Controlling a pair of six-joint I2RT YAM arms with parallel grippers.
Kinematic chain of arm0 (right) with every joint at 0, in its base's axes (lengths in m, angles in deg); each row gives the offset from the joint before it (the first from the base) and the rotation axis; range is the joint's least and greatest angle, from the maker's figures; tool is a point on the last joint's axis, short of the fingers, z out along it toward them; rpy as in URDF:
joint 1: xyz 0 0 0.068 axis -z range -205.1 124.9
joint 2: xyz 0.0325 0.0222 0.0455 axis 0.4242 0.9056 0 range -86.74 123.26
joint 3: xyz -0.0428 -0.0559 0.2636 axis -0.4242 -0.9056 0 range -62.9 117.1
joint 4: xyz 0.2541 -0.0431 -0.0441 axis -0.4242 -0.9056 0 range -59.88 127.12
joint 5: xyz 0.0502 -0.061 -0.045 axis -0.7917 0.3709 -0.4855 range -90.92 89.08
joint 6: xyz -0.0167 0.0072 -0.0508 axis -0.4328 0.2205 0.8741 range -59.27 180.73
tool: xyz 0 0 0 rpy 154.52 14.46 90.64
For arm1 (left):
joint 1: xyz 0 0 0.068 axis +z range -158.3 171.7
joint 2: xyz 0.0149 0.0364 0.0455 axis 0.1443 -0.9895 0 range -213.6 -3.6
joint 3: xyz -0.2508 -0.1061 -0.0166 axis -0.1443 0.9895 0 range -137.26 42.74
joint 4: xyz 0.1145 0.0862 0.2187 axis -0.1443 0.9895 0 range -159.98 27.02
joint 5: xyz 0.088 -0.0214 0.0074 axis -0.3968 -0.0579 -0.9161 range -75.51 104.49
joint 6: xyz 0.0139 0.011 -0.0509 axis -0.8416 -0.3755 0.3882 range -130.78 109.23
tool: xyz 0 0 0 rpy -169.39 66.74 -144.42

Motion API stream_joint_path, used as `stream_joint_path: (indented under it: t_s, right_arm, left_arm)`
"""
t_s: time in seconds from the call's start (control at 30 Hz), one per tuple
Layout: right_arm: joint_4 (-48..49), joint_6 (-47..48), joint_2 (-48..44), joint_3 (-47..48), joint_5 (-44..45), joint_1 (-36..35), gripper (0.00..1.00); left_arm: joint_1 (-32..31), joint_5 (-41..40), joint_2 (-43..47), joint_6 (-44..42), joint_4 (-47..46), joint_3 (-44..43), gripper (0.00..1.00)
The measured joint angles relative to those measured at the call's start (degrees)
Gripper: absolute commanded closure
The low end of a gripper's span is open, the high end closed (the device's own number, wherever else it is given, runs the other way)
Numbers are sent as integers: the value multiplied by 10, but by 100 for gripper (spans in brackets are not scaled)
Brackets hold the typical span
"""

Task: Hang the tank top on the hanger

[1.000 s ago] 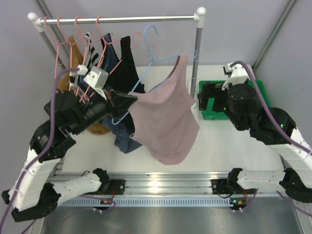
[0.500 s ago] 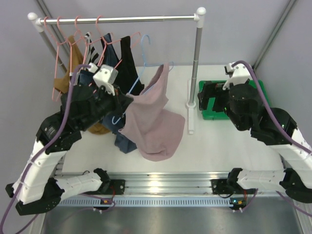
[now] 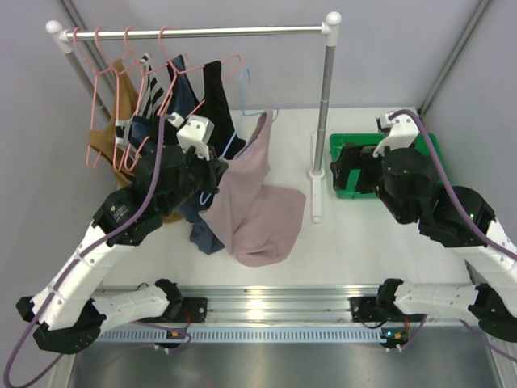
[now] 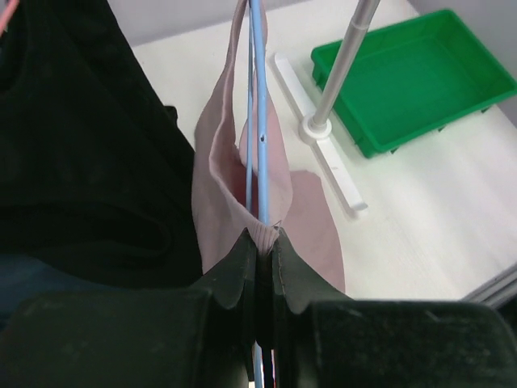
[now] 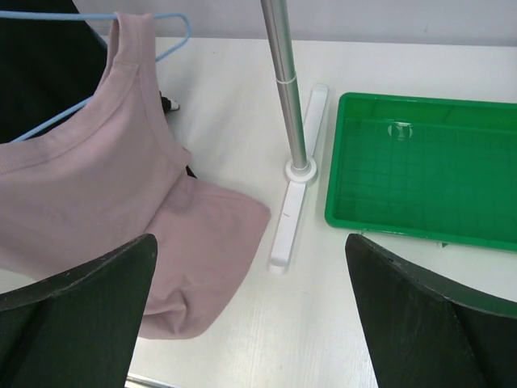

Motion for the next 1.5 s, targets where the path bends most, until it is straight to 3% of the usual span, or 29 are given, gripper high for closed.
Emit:
stream_joint_path:
  t_s: [0.4, 0.8, 1.17, 1.5]
  right_arm:
    - [1, -3, -1, 0, -2, 0, 0]
    - [4, -3, 10, 0, -12, 0, 0]
    - [4, -3, 10, 0, -18, 0, 0]
    - [4, -3, 8, -13, -26, 0, 0]
  left_arm:
    - [0, -56, 60, -28, -98, 2, 100]
    - [18, -94, 15, -66, -196, 15, 100]
    - [164, 6, -30, -41, -217, 15, 100]
    - [195, 75, -36, -9, -219, 36, 100]
